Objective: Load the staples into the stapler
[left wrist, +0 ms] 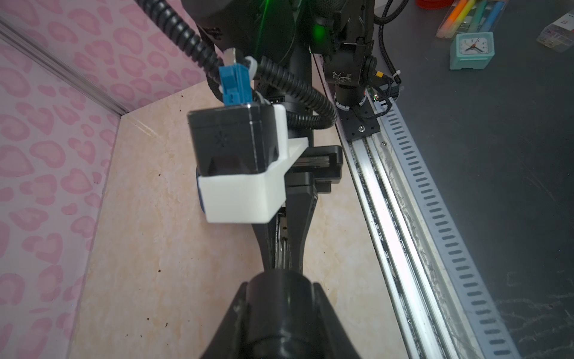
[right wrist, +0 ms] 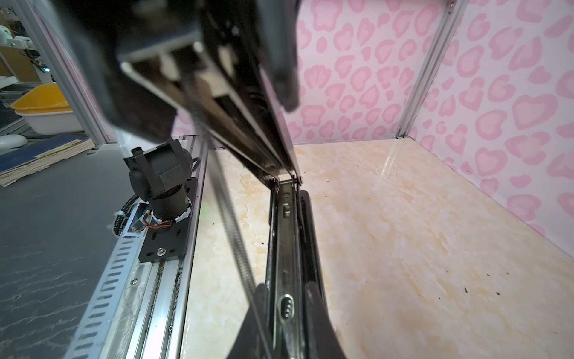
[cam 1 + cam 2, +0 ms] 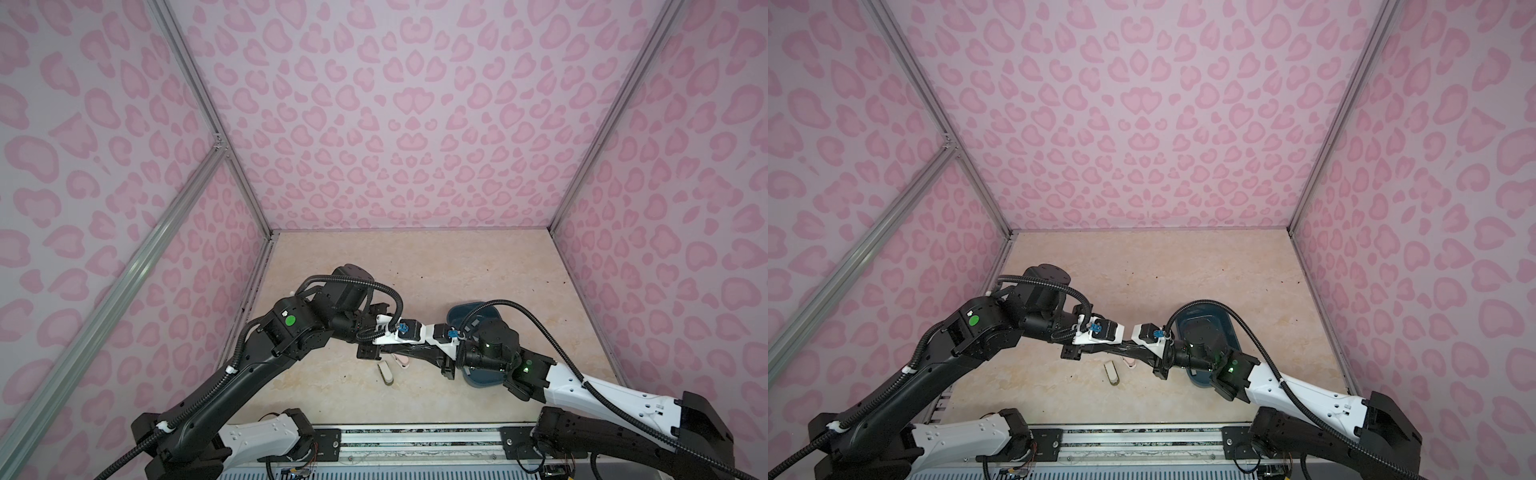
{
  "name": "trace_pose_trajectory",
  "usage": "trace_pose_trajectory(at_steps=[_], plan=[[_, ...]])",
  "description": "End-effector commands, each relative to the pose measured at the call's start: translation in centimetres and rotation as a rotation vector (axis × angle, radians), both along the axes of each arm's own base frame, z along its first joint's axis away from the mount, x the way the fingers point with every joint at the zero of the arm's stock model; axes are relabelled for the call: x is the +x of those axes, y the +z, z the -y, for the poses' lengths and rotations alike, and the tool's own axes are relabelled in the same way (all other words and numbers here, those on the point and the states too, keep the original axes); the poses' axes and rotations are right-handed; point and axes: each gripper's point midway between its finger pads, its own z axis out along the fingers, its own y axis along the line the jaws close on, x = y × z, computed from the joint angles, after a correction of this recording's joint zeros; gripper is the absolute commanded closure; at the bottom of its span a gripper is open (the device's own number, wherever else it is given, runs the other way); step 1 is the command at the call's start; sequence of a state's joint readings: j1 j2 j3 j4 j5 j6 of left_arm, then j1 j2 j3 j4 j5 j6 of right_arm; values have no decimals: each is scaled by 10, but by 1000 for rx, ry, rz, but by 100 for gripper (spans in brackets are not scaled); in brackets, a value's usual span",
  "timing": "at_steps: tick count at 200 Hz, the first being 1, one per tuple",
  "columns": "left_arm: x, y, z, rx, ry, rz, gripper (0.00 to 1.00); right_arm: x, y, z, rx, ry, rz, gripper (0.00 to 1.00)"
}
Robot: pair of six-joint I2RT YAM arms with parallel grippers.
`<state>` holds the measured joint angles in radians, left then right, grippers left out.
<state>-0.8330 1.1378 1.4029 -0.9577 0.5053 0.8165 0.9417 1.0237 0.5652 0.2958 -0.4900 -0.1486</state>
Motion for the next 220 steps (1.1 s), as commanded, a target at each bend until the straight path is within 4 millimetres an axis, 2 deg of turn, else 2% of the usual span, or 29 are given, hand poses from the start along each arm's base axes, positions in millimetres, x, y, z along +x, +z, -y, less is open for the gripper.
trace_pose_trajectory(at_steps=[1,37,42,46,100,177,220], plan=[[1,34,11,-157,-40,48,96,1,-6,2,-19,-15,-30,91],[12,41,-1,-214,32,37,96,-4,-8,7,-34,-1,-7,98],[15,47,-3,-237,57,35,96,-4,-8,7,-33,1,-2,100],[17,36,-4,-230,78,6,96,-5,-8,8,-31,4,5,100],[16,25,-27,-341,204,-39,96,-21,-3,17,15,53,55,100],[15,1,-52,-357,312,-41,96,-29,2,27,77,70,102,100],[23,3,-68,-399,403,-44,97,-26,5,31,104,51,101,100]])
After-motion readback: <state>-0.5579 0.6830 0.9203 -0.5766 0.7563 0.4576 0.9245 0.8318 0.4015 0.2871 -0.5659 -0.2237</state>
